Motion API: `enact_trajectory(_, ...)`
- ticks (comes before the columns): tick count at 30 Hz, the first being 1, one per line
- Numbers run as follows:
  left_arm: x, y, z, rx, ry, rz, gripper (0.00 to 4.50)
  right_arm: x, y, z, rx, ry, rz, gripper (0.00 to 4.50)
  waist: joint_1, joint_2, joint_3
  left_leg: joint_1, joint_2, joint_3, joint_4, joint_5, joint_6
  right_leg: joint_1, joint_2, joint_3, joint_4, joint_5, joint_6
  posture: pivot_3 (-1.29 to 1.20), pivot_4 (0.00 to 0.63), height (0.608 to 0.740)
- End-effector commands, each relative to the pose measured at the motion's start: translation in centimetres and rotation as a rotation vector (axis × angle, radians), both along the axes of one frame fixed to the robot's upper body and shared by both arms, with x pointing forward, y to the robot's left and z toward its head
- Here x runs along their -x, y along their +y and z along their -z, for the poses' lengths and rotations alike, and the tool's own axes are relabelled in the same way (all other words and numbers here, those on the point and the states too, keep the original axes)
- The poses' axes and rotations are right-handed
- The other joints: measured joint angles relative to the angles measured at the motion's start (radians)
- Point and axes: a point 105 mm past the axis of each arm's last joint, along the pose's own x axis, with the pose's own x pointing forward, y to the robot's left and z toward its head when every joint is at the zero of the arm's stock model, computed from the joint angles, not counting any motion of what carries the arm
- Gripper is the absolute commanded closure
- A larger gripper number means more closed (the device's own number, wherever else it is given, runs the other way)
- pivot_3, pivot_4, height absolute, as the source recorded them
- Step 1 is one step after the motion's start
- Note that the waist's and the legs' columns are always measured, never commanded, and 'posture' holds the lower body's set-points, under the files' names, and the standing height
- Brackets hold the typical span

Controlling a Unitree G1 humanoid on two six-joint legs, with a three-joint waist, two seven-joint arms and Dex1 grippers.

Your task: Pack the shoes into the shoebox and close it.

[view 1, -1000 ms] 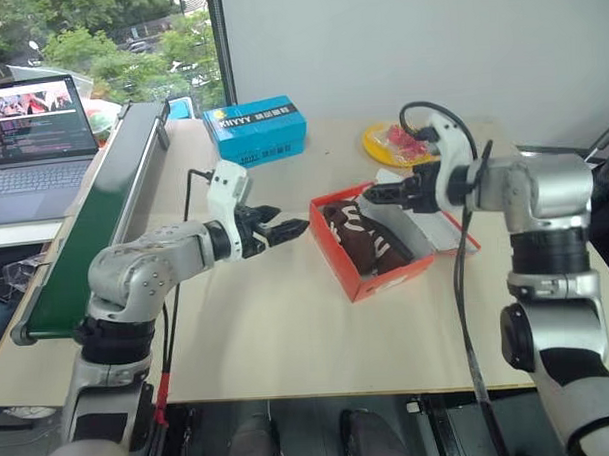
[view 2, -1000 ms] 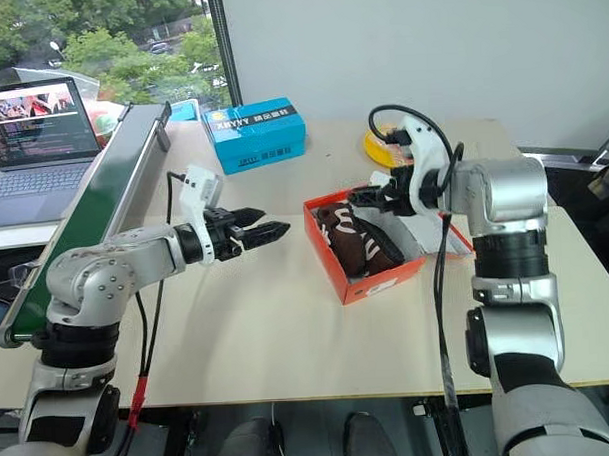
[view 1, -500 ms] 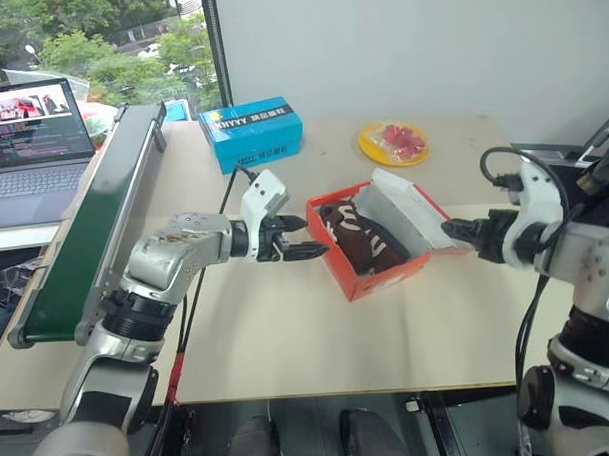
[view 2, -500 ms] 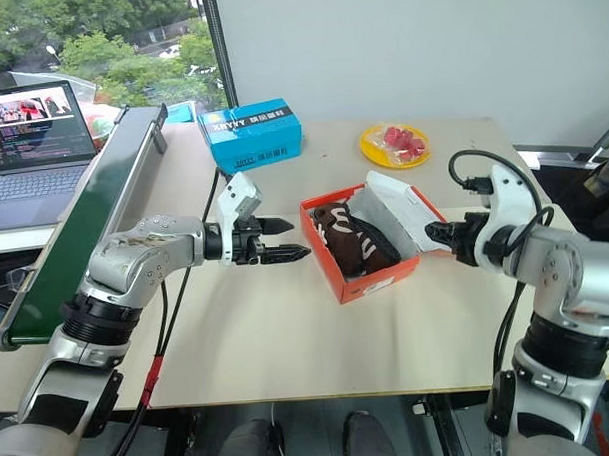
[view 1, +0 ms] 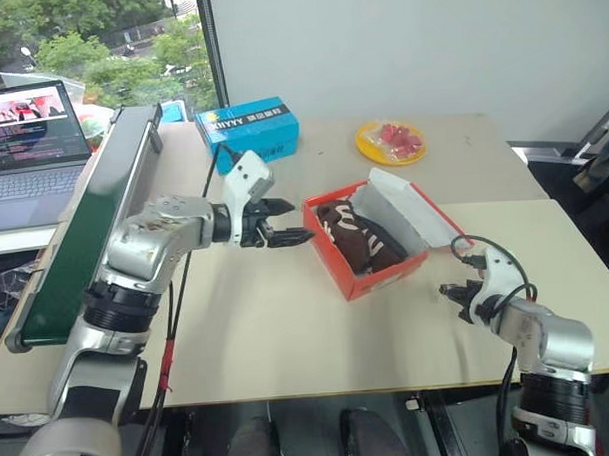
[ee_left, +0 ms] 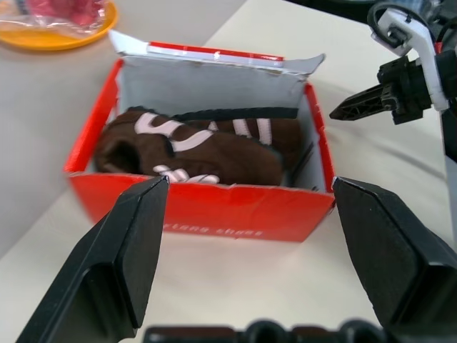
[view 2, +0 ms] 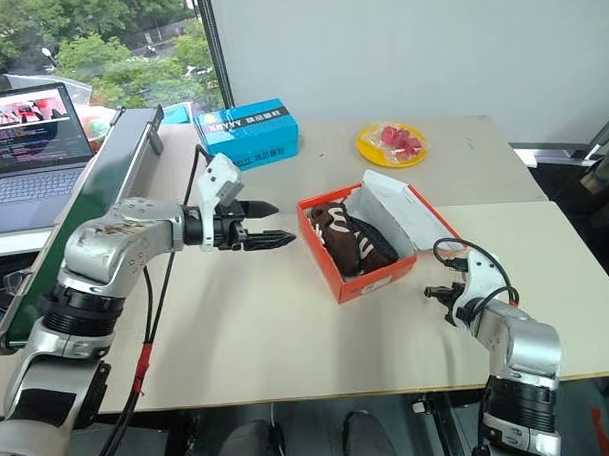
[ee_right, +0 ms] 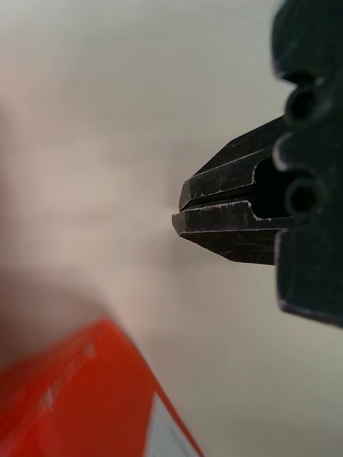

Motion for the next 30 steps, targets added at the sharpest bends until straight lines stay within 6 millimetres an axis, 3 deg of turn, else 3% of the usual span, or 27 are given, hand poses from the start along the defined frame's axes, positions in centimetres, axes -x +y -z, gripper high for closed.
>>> enact_trajectory(1,0.5,0.8,-2.0,-0.017,-0.084,-0.007,0.61,-2.5,0.5,-1.3,0.025,-0.129,-0.003,4.46,-0.001,0.0,0.0,0.0,0.0,0.0,0.0,0.0,0.0,0.0,0.0,0.0,0.0,0.0,0.0,0.0,0.15,0.74)
enact_trajectory(4,0.7,1.2,-2.6,-0.027,-0.101,-0.012,0.61,-3.6,0.7,-0.5,0.073,-0.137,-0.009,4.46,0.001,0.0,0.0,0.0,0.0,0.001,0.0,0.0,0.0,0.0,0.0,0.0,0.0,0.0,0.0,0.0,0.15,0.74)
enact_trajectory(7,0.7,1.6,-3.1,-0.039,-0.123,-0.028,0.61,-5.3,1.3,-0.9,0.046,-0.204,-0.003,4.46,0.001,0.0,0.0,0.0,0.0,0.001,0.001,0.0,0.0,0.0,0.0,0.0,0.0,0.0,0.0,0.0,0.15,0.74)
enact_trajectory(11,1.0,1.8,-3.5,-0.036,-0.127,-0.033,0.61,-7.0,0.1,-3.8,0.095,-0.372,0.053,4.46,0.002,0.001,0.0,0.0,-0.001,0.001,0.0,0.0,0.0,0.0,-0.001,0.0,0.0,0.0,0.0,0.0,0.15,0.74)
enact_trajectory(14,1.2,1.8,-3.4,-0.045,-0.129,-0.03,0.61,-7.2,-1.0,-6.7,0.251,-0.489,0.072,4.46,0.005,0.001,0.0,-0.001,-0.001,0.001,0.0,0.0,0.0,0.0,-0.001,0.0,0.0,0.0,0.0,0.0,0.15,0.74)
enact_trajectory(18,1.1,1.6,-3.4,-0.047,-0.127,-0.016,0.61,-6.8,-0.9,-10.7,0.303,-0.628,0.053,4.46,0.004,0.001,0.001,-0.001,-0.001,0.002,0.0,0.0,0.0,0.0,-0.001,0.0,0.001,0.0,0.001,0.0,0.15,0.74)
enact_trajectory(23,0.9,1.2,-3.3,-0.046,-0.129,0.0,0.61,-5.7,0.3,-13.5,0.264,-0.73,-0.012,4.46,-0.001,0.001,0.001,0.0,0.0,0.001,0.0,0.0,0.0,0.0,0.0,0.001,0.001,0.0,0.0,0.0,0.15,0.74)
enact_trajectory(30,0.6,0.7,-3.5,-0.044,-0.137,0.023,0.61,-4.0,5.1,-15.3,0.063,-0.77,-0.267,4.46,0.005,0.001,0.001,0.0,0.0,0.001,0.001,0.0,0.0,0.0,0.0,0.001,0.001,0.0,0.0,0.0,0.15,0.74)
